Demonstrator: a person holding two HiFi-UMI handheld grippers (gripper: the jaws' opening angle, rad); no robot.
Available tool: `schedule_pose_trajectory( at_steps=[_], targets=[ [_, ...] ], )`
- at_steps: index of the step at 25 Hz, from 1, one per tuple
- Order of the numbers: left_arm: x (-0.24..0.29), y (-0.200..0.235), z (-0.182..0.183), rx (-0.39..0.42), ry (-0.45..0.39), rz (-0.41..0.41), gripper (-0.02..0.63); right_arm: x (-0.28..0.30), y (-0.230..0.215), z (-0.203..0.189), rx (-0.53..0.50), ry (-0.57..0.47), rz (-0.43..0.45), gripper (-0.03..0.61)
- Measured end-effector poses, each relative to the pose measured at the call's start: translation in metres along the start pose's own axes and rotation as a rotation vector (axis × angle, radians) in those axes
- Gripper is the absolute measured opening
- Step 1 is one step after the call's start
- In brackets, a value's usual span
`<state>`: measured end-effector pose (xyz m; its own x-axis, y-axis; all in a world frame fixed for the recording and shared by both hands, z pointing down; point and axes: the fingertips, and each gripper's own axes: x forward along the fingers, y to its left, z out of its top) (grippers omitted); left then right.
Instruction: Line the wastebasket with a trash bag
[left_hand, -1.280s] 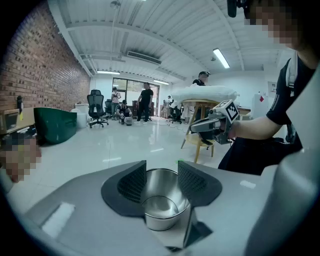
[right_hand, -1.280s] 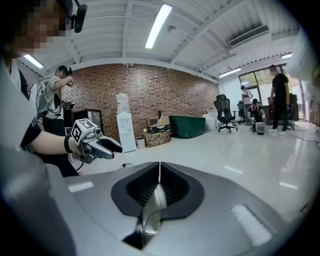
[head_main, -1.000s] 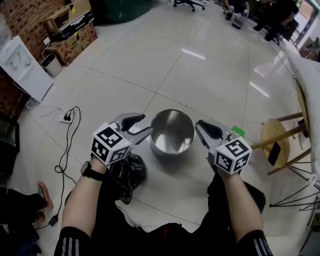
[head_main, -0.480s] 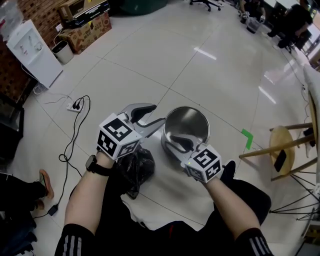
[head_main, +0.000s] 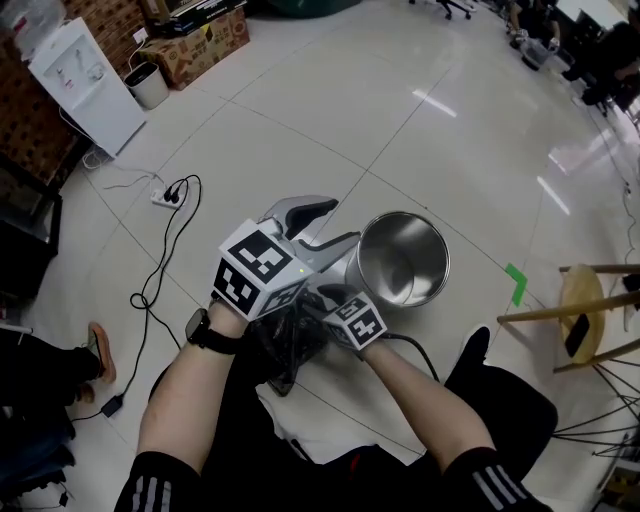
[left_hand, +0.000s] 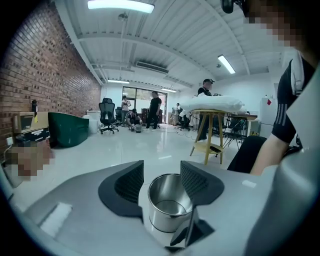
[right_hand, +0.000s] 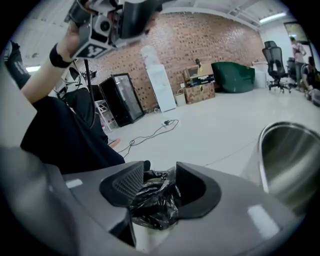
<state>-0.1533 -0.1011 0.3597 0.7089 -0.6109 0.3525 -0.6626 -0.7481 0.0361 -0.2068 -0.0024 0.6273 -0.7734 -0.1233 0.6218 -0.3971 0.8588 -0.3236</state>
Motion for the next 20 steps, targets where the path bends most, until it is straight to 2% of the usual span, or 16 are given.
schedule_pose_trajectory(
  at_steps=[10,14,20],
  targets=[
    [-0.016,0.023,0.013,-0.062,-0.064,0.039,0.229,0.094,0.013,-0.074,0.131,0.149,0.060,0.216],
    [-0.021,0.030,0.009,-0.066,-0.063,0.041,0.229,0.111,0.012,-0.096,0.222,0.202,0.050,0.220],
    [-0.027,0.041,0.004,-0.076,-0.055,0.073,0.229,0.124,0.023,-0.136,0.293,0.273,0.078,0.222]
  ],
)
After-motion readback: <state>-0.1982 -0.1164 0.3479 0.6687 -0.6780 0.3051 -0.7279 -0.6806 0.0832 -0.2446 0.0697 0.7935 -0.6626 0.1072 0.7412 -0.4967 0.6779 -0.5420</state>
